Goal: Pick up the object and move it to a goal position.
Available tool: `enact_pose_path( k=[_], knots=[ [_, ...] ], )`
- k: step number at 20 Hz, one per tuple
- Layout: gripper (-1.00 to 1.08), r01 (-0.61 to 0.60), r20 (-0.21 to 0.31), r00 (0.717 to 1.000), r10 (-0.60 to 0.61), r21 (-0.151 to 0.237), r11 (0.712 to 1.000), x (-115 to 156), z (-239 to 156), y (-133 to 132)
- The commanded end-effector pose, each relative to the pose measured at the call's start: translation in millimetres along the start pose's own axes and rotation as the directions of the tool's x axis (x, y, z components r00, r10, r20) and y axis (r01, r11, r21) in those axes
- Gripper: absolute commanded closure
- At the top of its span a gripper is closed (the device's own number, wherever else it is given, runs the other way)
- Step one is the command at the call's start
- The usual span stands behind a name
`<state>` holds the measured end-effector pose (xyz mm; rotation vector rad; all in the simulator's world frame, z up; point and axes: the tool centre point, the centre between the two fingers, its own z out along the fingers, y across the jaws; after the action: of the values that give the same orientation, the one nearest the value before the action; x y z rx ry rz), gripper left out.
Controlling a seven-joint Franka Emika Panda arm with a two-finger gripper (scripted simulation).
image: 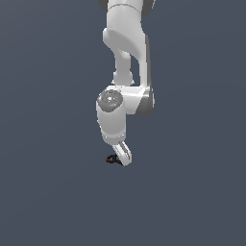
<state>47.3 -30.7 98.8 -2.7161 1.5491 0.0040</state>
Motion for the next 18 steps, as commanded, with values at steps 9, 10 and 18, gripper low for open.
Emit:
enact_pose_path(
  k=[9, 10, 18],
  knots=[
    [-0.92, -0.251, -0.008, 0.968, 0.251, -0.006, 0.968, 13, 26, -1],
    [-0.92, -0.266, -0.009, 0.964, 0.266, -0.007, 0.964, 14, 27, -1],
    [-0.92, -0.333, -0.013, 0.943, 0.333, -0.008, 0.943, 17, 35, -1]
  ],
)
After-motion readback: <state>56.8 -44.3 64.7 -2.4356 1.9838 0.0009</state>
